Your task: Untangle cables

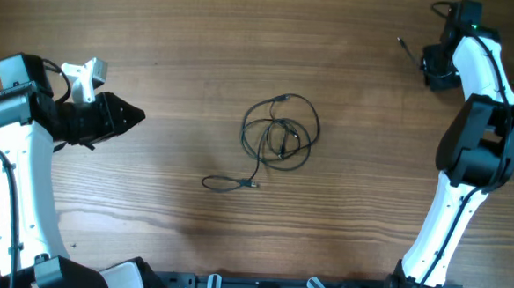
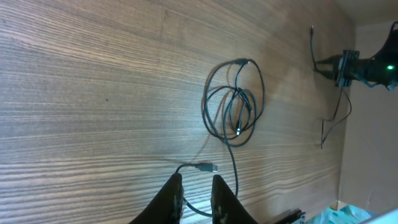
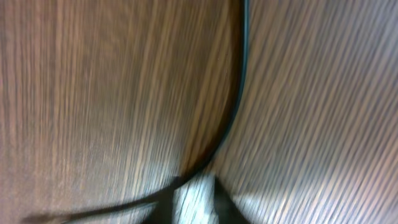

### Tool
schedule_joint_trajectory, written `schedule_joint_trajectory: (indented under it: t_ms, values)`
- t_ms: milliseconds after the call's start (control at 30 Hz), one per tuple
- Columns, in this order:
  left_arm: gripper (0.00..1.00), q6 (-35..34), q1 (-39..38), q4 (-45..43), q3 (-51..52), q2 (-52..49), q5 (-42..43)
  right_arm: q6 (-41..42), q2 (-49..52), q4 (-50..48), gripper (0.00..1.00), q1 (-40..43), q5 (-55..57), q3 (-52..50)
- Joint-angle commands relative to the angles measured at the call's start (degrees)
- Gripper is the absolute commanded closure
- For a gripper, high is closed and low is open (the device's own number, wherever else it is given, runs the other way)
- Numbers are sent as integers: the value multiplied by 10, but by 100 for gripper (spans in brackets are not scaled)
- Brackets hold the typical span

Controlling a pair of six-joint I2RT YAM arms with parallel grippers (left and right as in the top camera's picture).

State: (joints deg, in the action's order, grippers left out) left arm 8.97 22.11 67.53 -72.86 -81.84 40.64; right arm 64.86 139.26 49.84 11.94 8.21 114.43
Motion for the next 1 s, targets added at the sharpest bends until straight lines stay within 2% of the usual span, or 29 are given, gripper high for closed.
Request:
schedule_joint_trajectory:
  t_ms: [0, 133, 233, 367, 467, 633, 800, 900, 933, 967]
  values:
    - [83, 9, -11, 0, -3, 10, 15, -125, 47, -2, 96, 10, 101, -5]
    - [82, 9, -28, 0, -3, 10, 15, -187, 48, 4, 96, 29, 163, -5]
    - [83, 9, -39, -2, -3, 10, 15, -199, 48, 21, 96, 58, 176, -5]
    - [82, 9, -54, -4, -3, 10, 15, -200, 48, 47, 96, 122, 175, -5]
    - [82, 9, -66, -5, -3, 10, 15, -233, 48, 57, 96, 175, 170, -5]
    - [83, 9, -84, -11, -3, 10, 15, -240, 48, 75, 96, 274, 47, -5]
    - [83, 9, -99, -11, -3, 10, 15, -239, 48, 91, 94, 355, 24, -5]
    - [83, 9, -100, -11, -3, 10, 15, -240, 48, 94, 95, 409, -50, -5]
    - [82, 9, -100, -11, -3, 10, 14, -239, 48, 98, 92, 422, -59, -5]
    - [83, 9, -100, -11, -3, 10, 14, -229, 48, 105, 85, 438, -64, -5]
